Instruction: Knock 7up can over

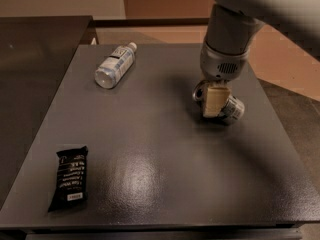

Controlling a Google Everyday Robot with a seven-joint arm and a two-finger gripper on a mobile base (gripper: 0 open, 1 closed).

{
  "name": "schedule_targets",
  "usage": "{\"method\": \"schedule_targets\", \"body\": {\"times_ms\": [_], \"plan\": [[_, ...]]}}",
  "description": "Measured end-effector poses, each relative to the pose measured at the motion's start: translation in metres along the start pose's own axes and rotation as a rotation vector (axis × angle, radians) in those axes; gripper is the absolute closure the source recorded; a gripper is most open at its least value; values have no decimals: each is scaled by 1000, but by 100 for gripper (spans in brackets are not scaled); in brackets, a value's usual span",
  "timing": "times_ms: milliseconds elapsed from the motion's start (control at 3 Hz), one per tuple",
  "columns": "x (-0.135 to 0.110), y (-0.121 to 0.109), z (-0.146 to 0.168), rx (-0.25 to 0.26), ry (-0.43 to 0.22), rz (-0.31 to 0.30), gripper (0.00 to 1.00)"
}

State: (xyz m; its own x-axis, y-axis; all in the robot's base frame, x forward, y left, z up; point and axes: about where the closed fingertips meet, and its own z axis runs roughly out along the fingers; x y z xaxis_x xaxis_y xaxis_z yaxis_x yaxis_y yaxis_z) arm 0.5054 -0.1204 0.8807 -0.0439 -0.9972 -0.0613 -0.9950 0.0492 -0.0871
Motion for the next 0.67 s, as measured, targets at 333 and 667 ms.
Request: {"method": "schedule_targets", "body": {"times_ms": [333,667], "plan": [[-1,-1,0,8,-3,0,0],[-1,-1,0,8,-3,0,0]]}}
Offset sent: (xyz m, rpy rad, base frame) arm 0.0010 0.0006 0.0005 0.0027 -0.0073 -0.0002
